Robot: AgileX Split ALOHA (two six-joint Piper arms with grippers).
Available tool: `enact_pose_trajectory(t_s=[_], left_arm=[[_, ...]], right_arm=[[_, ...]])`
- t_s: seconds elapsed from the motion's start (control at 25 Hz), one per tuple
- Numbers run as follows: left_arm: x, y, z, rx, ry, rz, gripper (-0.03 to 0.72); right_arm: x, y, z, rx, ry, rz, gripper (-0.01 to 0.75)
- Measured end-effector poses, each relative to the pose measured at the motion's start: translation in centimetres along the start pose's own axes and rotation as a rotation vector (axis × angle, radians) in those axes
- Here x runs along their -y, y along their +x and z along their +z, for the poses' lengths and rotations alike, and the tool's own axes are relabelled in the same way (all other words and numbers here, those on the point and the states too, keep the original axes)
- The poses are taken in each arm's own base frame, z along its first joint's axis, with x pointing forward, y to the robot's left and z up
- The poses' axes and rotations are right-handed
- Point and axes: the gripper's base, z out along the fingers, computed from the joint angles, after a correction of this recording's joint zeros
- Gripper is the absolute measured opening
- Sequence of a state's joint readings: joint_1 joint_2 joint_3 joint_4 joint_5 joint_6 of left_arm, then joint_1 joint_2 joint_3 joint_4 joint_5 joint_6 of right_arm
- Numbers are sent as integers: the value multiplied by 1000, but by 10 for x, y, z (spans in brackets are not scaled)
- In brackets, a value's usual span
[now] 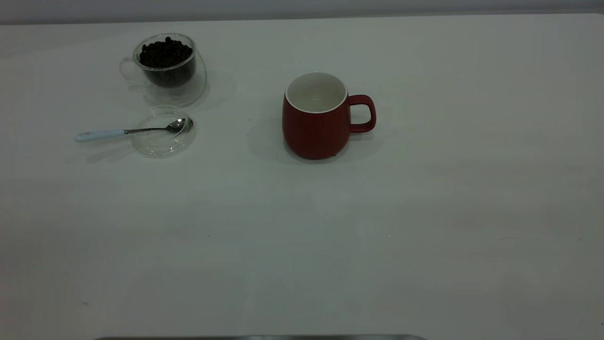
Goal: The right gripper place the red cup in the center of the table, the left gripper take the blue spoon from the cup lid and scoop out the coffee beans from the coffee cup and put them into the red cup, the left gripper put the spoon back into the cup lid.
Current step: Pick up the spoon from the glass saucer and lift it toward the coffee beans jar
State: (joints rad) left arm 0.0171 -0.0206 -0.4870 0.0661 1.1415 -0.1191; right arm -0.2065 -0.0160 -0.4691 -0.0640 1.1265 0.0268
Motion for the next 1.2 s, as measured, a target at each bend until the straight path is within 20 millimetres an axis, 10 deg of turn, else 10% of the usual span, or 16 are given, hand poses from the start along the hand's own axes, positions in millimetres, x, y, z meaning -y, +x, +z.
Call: enact_pose_trajectory(t_s=[0.76, 1.2], left_arm=[[-1, -3, -1, 15, 83, 63, 449], [10, -65, -12, 24, 120, 61, 449]], right_arm=[[0, 0, 0, 0, 0, 0, 569], [0, 0, 0, 0, 1, 1, 569]])
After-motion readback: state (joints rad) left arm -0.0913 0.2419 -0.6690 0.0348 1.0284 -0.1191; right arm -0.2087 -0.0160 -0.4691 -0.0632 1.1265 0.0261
